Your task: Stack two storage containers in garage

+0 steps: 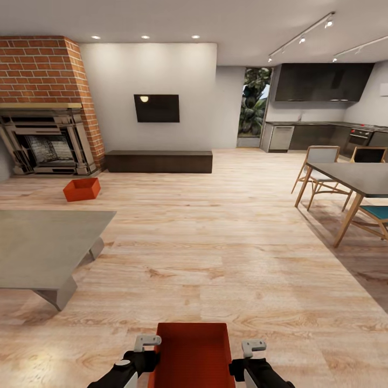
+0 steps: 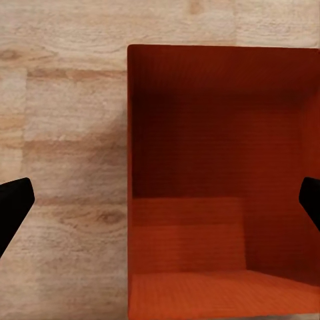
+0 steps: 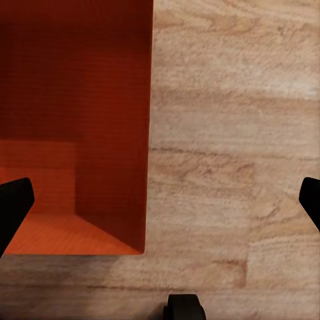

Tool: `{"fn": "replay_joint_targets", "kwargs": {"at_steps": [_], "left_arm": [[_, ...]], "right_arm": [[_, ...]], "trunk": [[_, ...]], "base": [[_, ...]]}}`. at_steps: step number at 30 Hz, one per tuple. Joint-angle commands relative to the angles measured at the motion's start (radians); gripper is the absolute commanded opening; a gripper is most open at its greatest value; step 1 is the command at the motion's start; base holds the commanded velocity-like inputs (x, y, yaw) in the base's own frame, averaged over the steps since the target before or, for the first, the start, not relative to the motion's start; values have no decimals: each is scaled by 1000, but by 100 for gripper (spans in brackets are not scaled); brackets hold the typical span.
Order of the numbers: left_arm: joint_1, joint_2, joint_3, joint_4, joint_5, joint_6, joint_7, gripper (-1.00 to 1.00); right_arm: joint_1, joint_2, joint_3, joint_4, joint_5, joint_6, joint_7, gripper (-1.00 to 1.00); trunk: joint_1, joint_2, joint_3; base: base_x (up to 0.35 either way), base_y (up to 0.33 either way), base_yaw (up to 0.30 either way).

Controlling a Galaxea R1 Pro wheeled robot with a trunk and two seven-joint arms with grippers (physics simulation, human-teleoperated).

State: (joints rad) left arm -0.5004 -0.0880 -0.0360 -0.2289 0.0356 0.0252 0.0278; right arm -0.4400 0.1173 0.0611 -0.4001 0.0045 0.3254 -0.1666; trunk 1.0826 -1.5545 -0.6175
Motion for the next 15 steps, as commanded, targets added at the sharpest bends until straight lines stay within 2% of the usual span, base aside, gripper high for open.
{"fn": "replay_joint_targets", "kwargs": {"at_steps": [1, 15], "left_arm": [[0, 0, -4, -1, 4, 3, 3, 100], [0, -1, -4, -1, 3, 3, 3, 100]], "right_arm": [[0, -1, 6, -2, 0, 8, -5, 100], [0, -2, 7, -1, 1, 8, -4, 100]], "trunk": [[0, 0, -1], [54, -98, -45]], "base": [[0, 0, 0], [0, 0, 0]]}}
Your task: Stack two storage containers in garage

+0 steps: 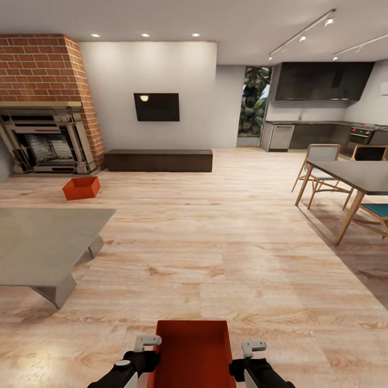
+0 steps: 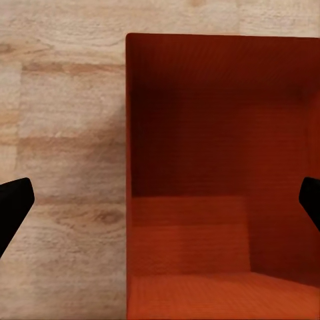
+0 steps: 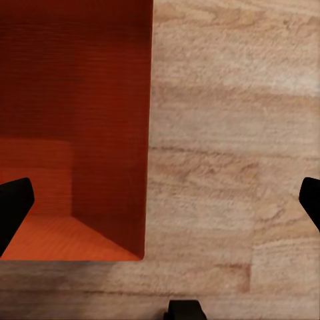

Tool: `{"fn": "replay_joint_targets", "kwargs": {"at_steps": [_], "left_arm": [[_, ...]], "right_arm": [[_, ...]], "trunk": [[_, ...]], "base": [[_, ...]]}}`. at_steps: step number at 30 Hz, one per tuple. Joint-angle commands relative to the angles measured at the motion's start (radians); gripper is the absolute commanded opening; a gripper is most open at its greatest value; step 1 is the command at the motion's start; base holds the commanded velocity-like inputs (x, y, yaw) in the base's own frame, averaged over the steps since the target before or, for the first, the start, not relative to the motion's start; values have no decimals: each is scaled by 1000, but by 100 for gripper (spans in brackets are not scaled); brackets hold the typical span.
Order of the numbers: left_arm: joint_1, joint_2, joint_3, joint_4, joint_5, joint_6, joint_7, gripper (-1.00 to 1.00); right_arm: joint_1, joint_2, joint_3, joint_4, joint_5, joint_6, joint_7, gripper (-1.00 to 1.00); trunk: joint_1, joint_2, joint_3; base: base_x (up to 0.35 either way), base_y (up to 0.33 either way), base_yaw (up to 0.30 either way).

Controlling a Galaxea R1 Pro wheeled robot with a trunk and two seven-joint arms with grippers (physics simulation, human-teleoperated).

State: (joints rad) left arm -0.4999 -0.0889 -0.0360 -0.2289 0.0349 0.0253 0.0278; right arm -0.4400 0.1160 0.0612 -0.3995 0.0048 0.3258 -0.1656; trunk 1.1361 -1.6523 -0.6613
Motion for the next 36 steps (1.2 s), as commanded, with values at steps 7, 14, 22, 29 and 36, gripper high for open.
{"fn": "replay_joint_targets", "kwargs": {"at_steps": [7, 14, 22, 29, 36], "left_arm": [[0, 0, -4, -1, 1, 4, 3, 100], [0, 0, -3, -1, 1, 4, 4, 100], [0, 0, -4, 0, 0, 2, 6, 100], [0, 0, -3, 0, 1, 2, 6, 100], [0, 0, -4, 0, 1, 1, 6, 100]], "right_arm": [[0, -1, 6, -1, 1, 9, -5, 100], [0, -2, 6, -1, 1, 9, -5, 100], [0, -1, 6, -1, 1, 9, -5, 100], [0, -2, 6, 0, 1, 9, -5, 100], [0, -4, 6, 1, 2, 9, -5, 100]], "trunk": [[27, -50, -23], [54, -99, -45], [84, -155, -70], [111, -204, -92], [138, -253, -114]], "base": [[0, 0, 0], [0, 0, 0], [0, 0, 0], [0, 0, 0], [0, 0, 0]]}}
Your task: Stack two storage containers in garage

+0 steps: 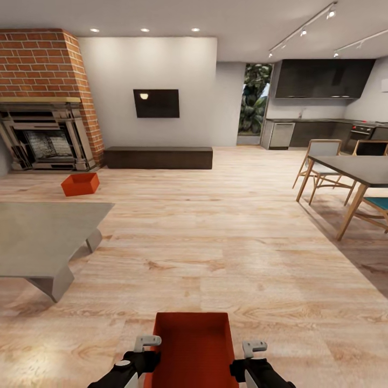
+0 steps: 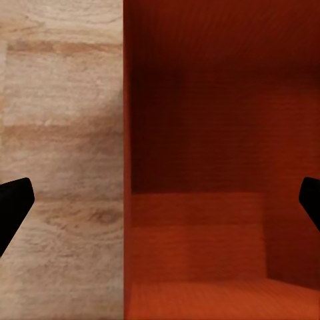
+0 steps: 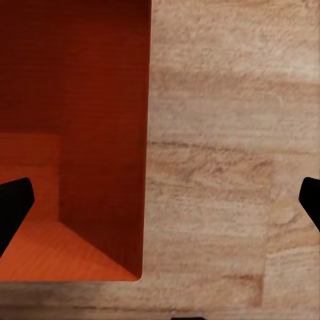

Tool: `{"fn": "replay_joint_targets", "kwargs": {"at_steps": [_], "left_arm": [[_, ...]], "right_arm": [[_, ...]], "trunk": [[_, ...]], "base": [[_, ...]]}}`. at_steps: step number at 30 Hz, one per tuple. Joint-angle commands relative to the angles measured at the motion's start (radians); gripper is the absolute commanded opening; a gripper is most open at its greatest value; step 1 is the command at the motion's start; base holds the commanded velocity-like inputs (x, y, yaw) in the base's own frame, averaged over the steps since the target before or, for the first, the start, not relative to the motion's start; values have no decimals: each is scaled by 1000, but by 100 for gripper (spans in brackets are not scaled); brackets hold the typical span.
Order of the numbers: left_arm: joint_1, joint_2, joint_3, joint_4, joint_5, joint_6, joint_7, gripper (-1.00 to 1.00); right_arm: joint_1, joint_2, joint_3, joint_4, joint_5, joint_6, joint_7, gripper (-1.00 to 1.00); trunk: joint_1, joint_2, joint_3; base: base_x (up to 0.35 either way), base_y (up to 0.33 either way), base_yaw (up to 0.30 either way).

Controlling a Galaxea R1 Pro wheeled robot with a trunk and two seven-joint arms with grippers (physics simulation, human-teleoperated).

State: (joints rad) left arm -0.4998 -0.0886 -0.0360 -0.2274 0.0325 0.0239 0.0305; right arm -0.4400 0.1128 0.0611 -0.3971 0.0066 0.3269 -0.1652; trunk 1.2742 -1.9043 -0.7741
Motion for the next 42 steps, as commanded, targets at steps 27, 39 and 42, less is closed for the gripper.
{"fn": "replay_joint_targets", "kwargs": {"at_steps": [27, 39, 42], "left_arm": [[1, 2, -3, -1, 1, -21, 3, 100], [3, 3, -2, 0, 1, -22, 3, 100], [3, 3, -2, -1, 1, -22, 3, 100]], "right_arm": [[0, 0, 8, -2, 3, 8, -5, 100], [0, -1, 38, -2, 2, 6, -5, 100], [0, -1, 45, -2, 1, 6, -5, 100]], "trunk": [[103, -190, -86], [149, -274, -123], [161, -295, -133]], "base": [[0, 0, 0], [0, 0, 0], [0, 0, 0]]}}
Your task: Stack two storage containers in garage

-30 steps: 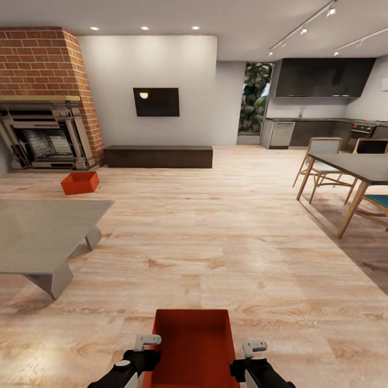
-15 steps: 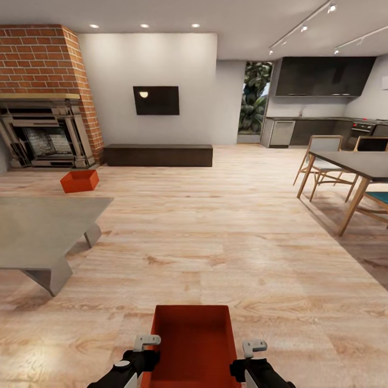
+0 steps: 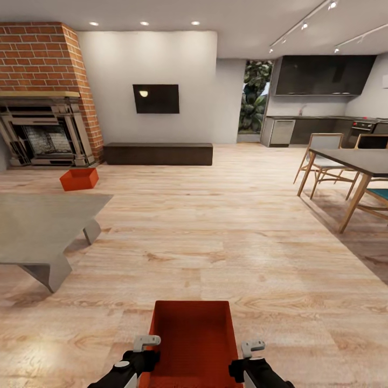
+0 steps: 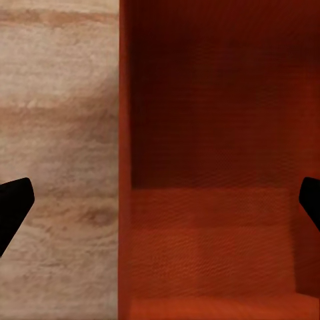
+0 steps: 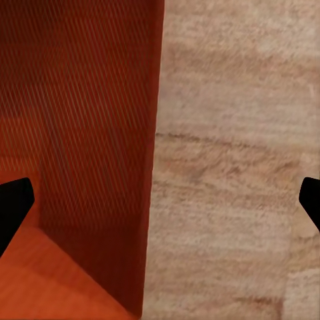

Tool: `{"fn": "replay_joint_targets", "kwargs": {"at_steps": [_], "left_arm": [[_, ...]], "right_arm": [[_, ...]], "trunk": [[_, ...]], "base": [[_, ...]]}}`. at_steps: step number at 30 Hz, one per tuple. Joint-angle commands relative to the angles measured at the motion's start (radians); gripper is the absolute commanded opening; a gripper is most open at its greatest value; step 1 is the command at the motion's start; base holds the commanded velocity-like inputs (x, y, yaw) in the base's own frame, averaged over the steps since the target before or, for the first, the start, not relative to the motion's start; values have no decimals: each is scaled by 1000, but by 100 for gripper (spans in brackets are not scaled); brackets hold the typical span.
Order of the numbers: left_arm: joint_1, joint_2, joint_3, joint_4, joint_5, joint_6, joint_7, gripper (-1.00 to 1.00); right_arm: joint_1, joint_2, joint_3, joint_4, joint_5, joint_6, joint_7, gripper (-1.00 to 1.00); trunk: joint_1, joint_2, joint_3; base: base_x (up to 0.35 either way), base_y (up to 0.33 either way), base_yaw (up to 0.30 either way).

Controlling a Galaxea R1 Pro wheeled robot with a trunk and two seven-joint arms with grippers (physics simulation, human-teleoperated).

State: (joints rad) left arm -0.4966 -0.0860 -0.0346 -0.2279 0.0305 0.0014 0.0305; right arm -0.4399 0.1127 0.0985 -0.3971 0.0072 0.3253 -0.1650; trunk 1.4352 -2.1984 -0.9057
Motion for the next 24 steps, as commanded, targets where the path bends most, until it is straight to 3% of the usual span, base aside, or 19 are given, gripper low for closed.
{"fn": "replay_joint_targets", "kwargs": {"at_steps": [1, 24], "left_arm": [[0, 0, -4, 0, 4, 0, 3, 100], [0, 2, -4, -1, 5, -1, 3, 100]], "right_arm": [[0, -1, 9, -2, 1, 8, -5, 100], [0, -2, 12, -2, 0, 7, -5, 100]], "trunk": [[4, -8, -4], [92, -169, -76]], "base": [[0, 0, 0], [0, 0, 0]]}}
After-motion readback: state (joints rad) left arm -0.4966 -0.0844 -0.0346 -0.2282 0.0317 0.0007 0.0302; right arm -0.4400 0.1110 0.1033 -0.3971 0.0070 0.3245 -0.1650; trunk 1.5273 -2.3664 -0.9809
